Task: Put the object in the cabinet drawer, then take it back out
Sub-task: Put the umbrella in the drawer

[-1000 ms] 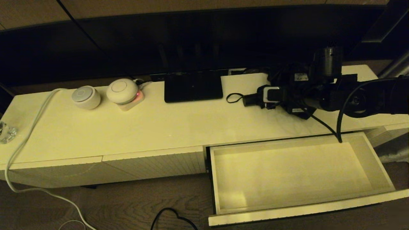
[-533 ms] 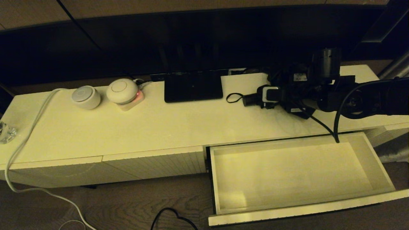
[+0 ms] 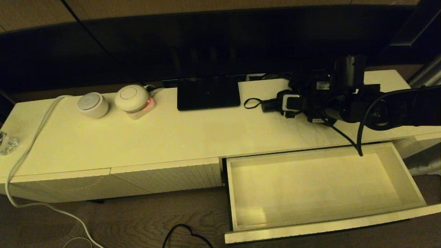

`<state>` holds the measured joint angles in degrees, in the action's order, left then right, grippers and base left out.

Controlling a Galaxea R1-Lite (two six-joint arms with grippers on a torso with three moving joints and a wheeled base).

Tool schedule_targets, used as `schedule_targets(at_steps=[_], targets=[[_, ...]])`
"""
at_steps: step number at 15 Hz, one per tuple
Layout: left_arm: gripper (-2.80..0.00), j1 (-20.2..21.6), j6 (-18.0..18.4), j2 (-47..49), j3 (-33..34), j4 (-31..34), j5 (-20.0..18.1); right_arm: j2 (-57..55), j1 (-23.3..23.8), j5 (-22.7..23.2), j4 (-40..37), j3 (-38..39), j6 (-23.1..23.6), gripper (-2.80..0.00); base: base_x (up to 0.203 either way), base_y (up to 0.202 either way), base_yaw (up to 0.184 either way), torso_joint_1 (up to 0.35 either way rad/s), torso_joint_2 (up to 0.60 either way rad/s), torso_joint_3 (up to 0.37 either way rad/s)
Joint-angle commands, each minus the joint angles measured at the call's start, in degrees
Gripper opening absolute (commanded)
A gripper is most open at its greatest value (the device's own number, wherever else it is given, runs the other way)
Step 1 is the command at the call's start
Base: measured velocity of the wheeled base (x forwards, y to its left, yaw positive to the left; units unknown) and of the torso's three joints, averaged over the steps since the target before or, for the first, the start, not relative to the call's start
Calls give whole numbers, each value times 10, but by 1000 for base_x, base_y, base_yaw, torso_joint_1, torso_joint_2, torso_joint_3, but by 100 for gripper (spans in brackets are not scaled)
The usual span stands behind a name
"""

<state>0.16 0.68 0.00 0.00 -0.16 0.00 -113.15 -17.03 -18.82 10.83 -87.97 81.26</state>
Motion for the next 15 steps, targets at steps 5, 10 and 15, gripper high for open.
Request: schedule_targets(at_steps=[5,10,15], targets=[[-280,0,0,0,1,0,0,37,-2,-13,1,47,-6,-280,0,0,0,0,0,0],[-280,0,0,0,1,0,0,128,-11,-30,-8,132,-21,-280,0,0,0,0,0,0],[-280,0,0,0,1,0,0,227,-30,-39,-69,199,-36,-280,0,0,0,0,0,0]])
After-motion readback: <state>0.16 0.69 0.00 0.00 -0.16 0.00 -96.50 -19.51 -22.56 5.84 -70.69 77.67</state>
